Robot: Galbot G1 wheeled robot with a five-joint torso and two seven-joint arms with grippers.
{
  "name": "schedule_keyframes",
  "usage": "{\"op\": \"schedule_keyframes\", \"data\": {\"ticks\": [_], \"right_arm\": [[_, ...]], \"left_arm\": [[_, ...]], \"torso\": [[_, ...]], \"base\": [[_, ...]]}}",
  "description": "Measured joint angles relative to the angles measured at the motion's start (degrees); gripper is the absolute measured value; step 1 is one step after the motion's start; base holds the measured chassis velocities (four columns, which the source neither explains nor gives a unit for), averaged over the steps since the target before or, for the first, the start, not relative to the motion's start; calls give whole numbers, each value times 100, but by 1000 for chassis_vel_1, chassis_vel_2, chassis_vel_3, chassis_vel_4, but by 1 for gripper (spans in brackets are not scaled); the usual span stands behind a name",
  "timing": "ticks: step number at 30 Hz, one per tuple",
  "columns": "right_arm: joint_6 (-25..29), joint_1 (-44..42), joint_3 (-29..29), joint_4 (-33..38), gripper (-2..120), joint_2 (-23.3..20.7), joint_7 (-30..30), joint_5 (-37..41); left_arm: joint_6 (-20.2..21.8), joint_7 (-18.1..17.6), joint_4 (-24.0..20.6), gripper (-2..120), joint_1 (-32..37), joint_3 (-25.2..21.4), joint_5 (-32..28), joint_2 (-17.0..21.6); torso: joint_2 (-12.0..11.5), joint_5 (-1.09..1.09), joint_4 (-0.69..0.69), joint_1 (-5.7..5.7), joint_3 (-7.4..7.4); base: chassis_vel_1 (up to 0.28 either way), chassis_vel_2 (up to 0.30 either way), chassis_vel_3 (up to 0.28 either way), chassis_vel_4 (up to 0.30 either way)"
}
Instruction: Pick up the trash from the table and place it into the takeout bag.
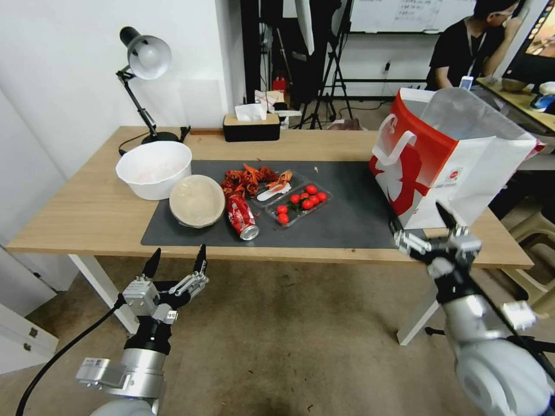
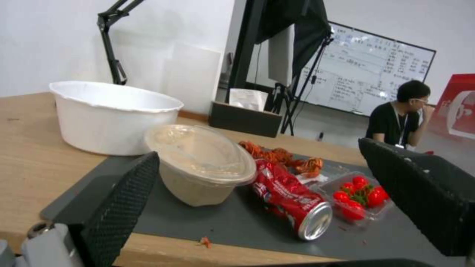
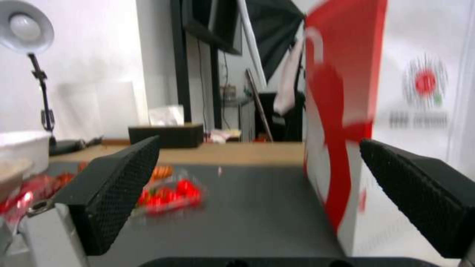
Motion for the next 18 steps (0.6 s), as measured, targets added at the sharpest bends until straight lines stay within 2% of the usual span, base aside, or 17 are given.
{"op": "schedule_keyframes", "data": {"ticks": [7,18], "right_arm": [[207,-220,-213,-240,100,157,-44,-21],[301,-246,-535,-517,100,138,-132,13]], "left_arm": [[-20,1,21,100,11,7,29,-62],[-19,-5,5,100,11,77,211,-330]], "torso": [[-1,0,0,1,0],[-1,1,1,1,0]], "base": [[0,0,0,0],[0,0,0,0]]}}
